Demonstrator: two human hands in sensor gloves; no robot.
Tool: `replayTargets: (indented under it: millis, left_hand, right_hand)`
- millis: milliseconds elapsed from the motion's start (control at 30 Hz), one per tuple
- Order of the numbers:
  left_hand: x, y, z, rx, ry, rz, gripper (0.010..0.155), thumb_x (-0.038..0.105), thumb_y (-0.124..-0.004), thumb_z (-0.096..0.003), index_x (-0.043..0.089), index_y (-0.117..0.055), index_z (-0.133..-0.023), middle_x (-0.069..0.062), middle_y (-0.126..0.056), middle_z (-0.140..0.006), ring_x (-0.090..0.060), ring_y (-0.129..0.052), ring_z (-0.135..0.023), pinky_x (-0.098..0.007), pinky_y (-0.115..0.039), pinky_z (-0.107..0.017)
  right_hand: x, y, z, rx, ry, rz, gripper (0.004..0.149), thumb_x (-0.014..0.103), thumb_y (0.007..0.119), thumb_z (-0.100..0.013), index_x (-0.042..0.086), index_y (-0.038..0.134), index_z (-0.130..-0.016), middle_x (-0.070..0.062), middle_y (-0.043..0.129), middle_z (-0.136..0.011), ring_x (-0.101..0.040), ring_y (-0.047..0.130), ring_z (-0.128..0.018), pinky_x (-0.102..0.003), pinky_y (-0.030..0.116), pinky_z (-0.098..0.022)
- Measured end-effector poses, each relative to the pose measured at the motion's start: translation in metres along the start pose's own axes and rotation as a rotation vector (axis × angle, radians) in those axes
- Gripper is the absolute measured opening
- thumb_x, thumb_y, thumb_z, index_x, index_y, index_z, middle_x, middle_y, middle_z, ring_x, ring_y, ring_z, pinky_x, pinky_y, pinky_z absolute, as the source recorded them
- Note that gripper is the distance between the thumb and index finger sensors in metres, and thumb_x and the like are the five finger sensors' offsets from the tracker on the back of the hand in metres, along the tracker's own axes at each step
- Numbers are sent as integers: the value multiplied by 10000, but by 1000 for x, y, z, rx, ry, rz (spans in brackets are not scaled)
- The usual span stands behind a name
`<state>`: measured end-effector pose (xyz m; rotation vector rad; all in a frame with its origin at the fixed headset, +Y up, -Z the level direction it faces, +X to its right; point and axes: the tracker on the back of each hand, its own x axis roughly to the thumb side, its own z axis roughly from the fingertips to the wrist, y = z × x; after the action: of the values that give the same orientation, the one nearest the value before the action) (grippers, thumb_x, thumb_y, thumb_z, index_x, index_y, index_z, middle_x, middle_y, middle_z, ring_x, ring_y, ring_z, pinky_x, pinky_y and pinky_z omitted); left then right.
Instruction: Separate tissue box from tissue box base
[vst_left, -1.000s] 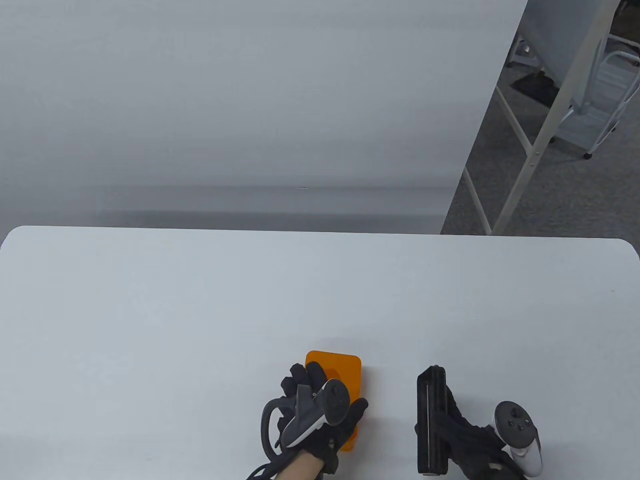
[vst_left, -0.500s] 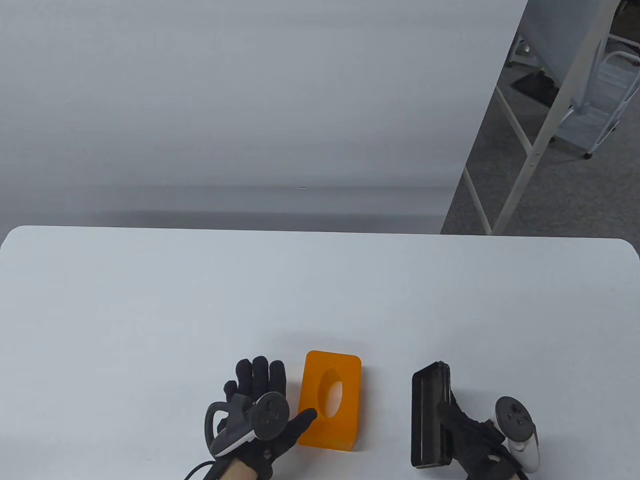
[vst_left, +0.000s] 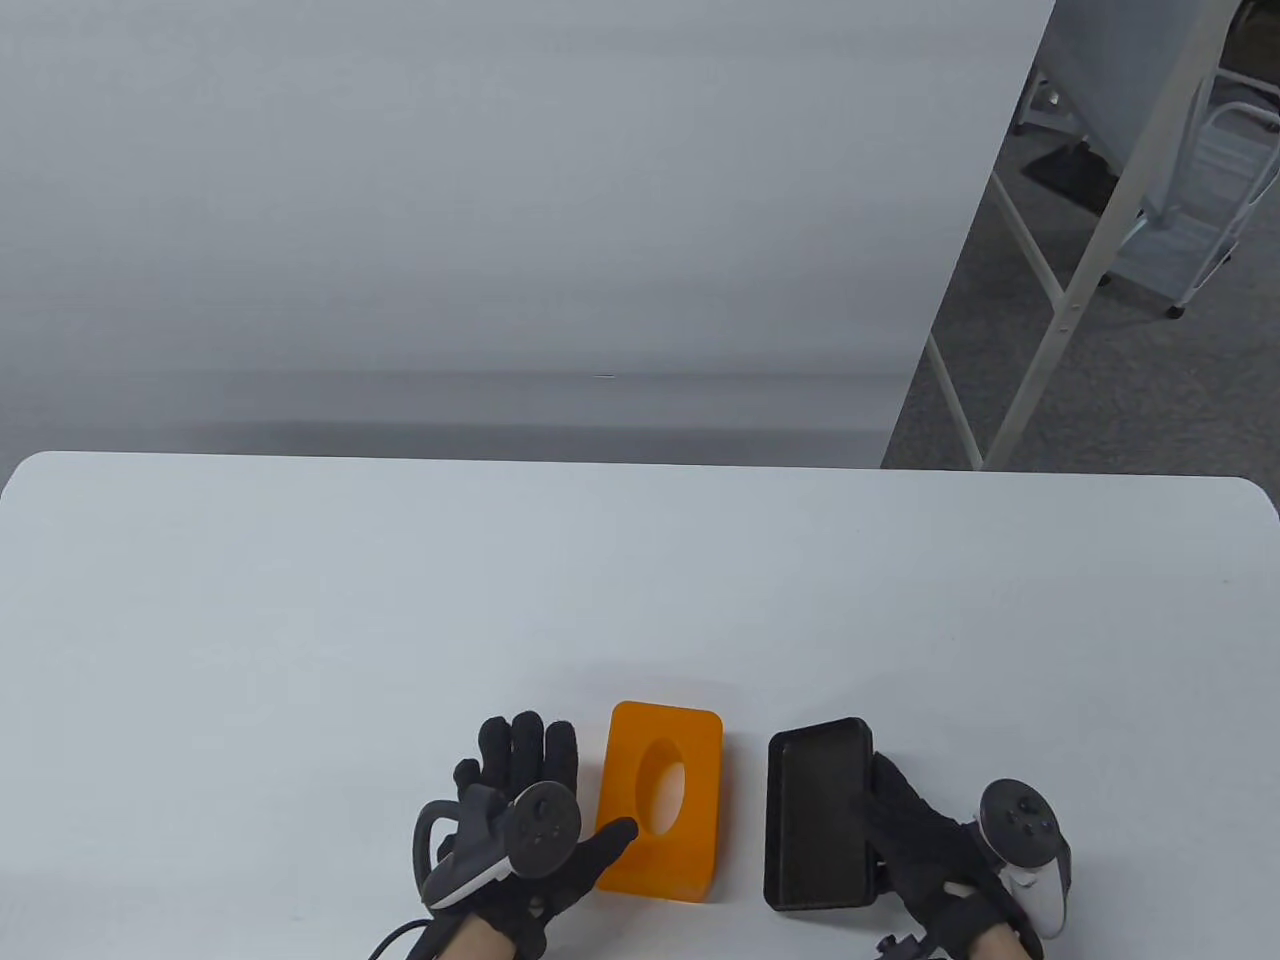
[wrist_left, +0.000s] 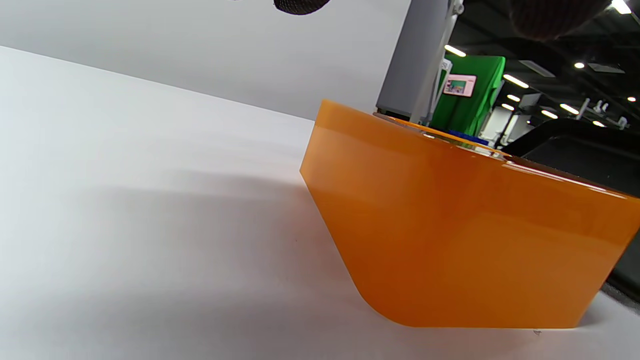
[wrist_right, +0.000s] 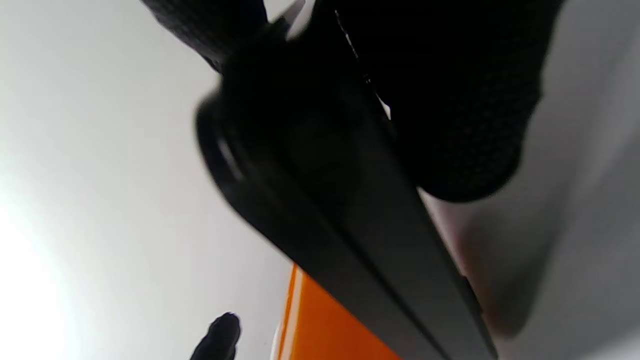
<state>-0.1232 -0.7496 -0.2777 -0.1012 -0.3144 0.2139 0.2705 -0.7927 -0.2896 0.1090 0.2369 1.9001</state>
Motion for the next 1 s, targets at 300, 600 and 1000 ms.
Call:
replayTargets:
  millis: [300,600,1000]
  left_hand:
    - [-2,-1,-1,-17,13,-6,1070,785,-507,-497,-54,-301,-1128,-378,-158,-1101,-696,-150,-952,-830,-349,-590]
    - [-1,-1,-1,-25,17,-13,1069,783,-508,-498,-58,-302,-1127,-378,-155,-1100,-696,-148,-951,-830,-348,-589]
    - [5,2,1,-19,-6,-16,1062,776,-513,-501,-54,-299,-1128,-374,-144,-1099,-693,-140,-951,-830,-336,-590]
  right_hand:
    - [4,3,1,-91,-10,321,679,338,731,-555,-59,430,-1016,-385,695,-901,-407,1021,-593,-256,975,-208]
    - [18,22,4,-11,-66,635,710,356,742,-551,-40,403,-1032,-417,576,-950,-505,858,-758,-367,955,-318]
    - [42,17,17,57,-101,798,852,445,811,-509,3,339,-1064,-403,456,-1028,-639,688,-836,-565,864,-418]
